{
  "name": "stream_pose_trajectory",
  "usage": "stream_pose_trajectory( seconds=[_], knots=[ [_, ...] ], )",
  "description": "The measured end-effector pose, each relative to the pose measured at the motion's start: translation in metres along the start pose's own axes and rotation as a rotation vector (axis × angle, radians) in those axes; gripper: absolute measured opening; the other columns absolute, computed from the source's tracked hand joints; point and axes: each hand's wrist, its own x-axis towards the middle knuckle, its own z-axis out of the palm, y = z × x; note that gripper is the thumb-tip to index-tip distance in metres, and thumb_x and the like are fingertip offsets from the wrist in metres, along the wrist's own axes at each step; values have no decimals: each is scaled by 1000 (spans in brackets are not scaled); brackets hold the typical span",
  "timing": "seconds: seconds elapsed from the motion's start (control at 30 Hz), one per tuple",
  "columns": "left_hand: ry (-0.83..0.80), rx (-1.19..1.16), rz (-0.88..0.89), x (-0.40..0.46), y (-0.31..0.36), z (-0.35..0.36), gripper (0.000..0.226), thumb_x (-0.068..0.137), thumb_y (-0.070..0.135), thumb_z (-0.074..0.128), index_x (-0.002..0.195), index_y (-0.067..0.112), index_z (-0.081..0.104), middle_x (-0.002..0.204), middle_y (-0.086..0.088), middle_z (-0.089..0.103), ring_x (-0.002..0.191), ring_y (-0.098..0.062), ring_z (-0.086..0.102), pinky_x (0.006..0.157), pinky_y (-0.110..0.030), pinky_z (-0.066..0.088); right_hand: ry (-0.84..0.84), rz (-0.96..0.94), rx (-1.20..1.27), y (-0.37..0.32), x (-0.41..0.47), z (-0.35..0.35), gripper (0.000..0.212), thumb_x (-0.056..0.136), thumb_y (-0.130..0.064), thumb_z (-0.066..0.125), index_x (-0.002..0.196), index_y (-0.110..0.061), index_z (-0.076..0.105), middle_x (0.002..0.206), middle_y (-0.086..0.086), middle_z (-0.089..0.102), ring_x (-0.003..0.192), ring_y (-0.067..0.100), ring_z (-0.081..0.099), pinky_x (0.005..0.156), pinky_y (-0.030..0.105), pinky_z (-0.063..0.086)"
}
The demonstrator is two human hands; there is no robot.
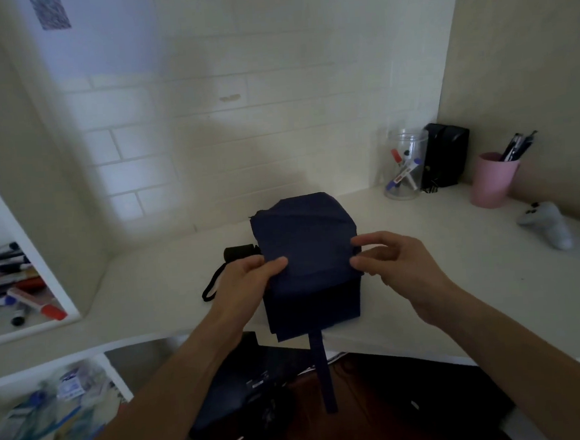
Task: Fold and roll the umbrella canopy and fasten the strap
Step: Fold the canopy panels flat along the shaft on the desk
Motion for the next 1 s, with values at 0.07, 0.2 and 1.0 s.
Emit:
stream_pose_trajectory(
  seconds=[0.07, 0.2, 1.0],
  knots=[
    [16, 55, 42, -2, -4, 0, 42, 95, 34, 66, 92, -8, 71, 88, -16, 73, 65, -5, 63, 56, -9, 47, -9, 70, 38, 2, -3, -2, 27, 82, -14, 78, 107, -21, 75, 88, 9, 74, 66, 8, 61, 59, 20, 45],
    [-3, 128, 55, -7, -9, 1, 42, 92, 35, 70, 75, -3, 67, 66, -12, 64, 57, -7, 55, 53, -14, 43, 37, 188, 100, 6, -7, 4, 21, 85, -26, 77, 103, -17, 71, 89, 5, 73, 73, 17, 66, 63, 29, 47],
    [-159, 804, 346, -12, -45, -14, 53, 89, 32, 69, 140, 32, 53, 83, 14, 60, 78, -5, 60, 78, -27, 52, 134, -333, -784, 29, -16, 21, 22, 89, -35, 66, 111, -32, 68, 93, -12, 61, 79, 3, 54, 71, 21, 44]
  ],
)
